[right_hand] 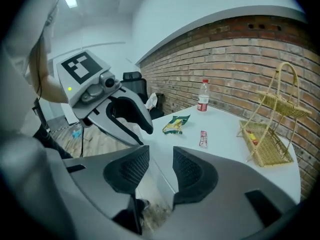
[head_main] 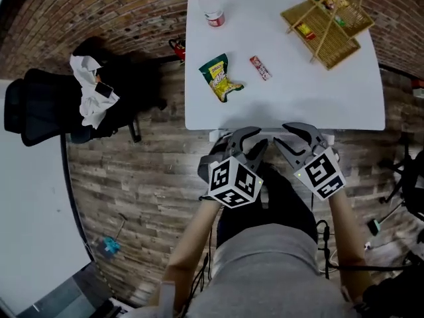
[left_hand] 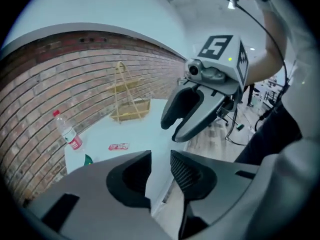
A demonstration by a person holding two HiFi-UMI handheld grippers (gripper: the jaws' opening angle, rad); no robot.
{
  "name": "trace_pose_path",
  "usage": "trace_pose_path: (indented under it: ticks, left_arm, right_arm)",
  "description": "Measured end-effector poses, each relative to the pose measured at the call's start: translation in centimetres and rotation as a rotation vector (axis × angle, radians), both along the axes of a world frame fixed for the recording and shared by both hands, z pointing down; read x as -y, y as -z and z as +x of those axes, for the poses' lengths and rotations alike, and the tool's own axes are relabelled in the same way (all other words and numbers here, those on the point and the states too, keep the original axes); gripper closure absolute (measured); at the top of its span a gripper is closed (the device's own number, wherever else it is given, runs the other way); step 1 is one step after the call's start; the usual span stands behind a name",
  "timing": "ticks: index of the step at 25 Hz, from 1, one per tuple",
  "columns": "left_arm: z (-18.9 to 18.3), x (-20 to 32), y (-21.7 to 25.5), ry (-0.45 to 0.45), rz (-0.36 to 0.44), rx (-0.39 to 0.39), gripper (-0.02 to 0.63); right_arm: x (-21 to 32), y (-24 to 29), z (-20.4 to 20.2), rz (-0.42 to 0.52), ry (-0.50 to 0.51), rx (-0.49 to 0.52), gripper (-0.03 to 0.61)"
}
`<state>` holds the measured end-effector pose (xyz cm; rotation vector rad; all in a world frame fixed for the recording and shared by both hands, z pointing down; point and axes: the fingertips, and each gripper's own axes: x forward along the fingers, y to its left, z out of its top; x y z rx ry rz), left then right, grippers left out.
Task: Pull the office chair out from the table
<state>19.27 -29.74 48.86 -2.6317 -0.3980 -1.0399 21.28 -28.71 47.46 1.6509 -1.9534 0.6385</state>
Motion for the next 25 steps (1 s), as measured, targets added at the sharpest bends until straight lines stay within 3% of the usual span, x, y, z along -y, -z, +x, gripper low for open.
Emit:
trace_pose_path:
  ticks: [3, 6, 9, 14, 25]
  left_arm:
    - [0.2, -0.8, -1.1, -0.138, 0.101, 0.06, 0.484]
    - [0.3, -1.5, -2.8, -0.254, 0.174, 0.128, 0.466]
    - [0.2, -1.9, -4.6, -0.326, 0.196, 0.195, 0.46]
    - [0.1, -1.4, -7.2, -0.434, 0.381, 0.29, 0.459]
    - [-0.4, -1.1, -10.1, -0.463, 0.397, 0.336, 0.462]
  right_arm:
    - [-0.7, -1.4, -0.6, -0.061, 0.078, -0.067, 0.422]
    - [-1.5, -3.3, -0.4, -0.153, 0.155, -0.209, 0.414]
    - [-2.4, -5.9, -0.2, -0.28, 0.263, -0.376, 0.394]
    - [-3.7, -9.4, 0.2, -0.436, 0.416, -0.57, 0.394]
    - [-3.2, -11.0, 0.3, -0.482, 0.438, -0.561, 0.4]
